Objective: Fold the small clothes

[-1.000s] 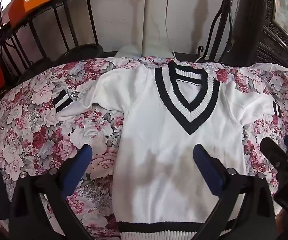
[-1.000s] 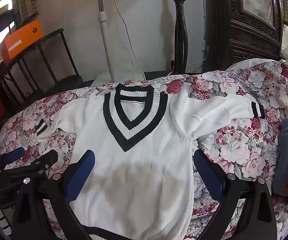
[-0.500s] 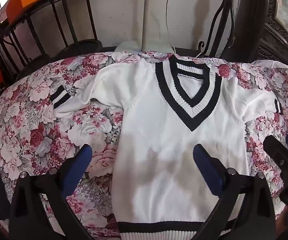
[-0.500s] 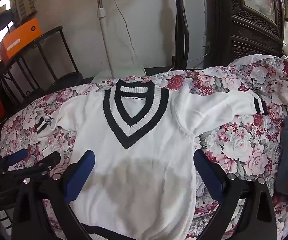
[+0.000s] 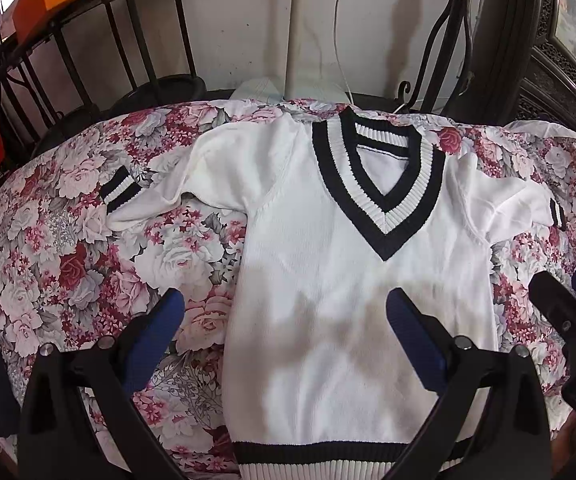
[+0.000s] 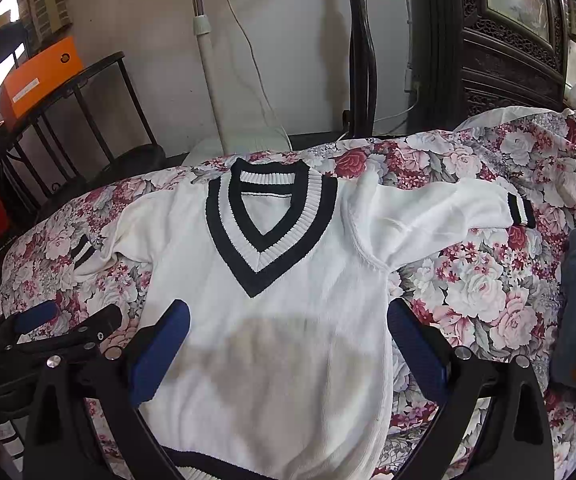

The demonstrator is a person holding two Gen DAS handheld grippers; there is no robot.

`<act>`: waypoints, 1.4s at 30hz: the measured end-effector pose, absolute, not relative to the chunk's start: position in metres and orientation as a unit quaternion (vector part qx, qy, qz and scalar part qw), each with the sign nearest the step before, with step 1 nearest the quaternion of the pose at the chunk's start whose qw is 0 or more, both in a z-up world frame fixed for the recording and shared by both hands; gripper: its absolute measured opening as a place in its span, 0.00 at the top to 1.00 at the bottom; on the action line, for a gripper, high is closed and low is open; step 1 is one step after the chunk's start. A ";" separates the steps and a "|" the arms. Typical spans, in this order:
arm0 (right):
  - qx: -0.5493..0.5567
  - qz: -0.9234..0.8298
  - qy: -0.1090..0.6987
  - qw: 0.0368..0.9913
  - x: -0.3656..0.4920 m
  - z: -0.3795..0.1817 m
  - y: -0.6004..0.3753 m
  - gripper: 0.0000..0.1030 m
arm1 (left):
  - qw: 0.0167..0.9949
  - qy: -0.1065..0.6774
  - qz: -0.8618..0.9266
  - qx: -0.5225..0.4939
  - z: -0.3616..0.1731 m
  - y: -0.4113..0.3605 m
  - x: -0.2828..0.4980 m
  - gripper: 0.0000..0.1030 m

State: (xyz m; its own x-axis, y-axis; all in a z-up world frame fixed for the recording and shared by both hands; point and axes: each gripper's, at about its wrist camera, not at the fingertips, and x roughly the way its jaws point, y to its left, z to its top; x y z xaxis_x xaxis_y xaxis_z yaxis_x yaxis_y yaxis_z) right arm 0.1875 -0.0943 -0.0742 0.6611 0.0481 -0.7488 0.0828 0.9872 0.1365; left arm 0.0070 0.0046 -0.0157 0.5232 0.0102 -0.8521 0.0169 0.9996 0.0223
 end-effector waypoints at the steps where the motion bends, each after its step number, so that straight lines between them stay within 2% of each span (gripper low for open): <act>1: 0.079 -0.009 0.412 0.908 0.187 -0.074 -0.095 0.03 | 0.873 0.488 -0.002 0.014 -0.016 0.005 0.007 0.04; 42: 0.086 -0.010 0.418 0.904 0.188 -0.082 -0.096 0.03 | 0.871 0.492 0.001 0.013 -0.021 0.009 0.005 0.04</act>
State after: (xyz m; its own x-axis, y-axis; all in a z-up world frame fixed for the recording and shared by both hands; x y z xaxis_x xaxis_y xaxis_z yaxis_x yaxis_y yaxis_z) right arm 0.1879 -0.0963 -0.0823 0.6498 0.0535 -0.7582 0.0902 0.9851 0.1467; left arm 0.0050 0.0086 -0.0214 0.5165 0.0143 -0.8562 0.0116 0.9997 0.0237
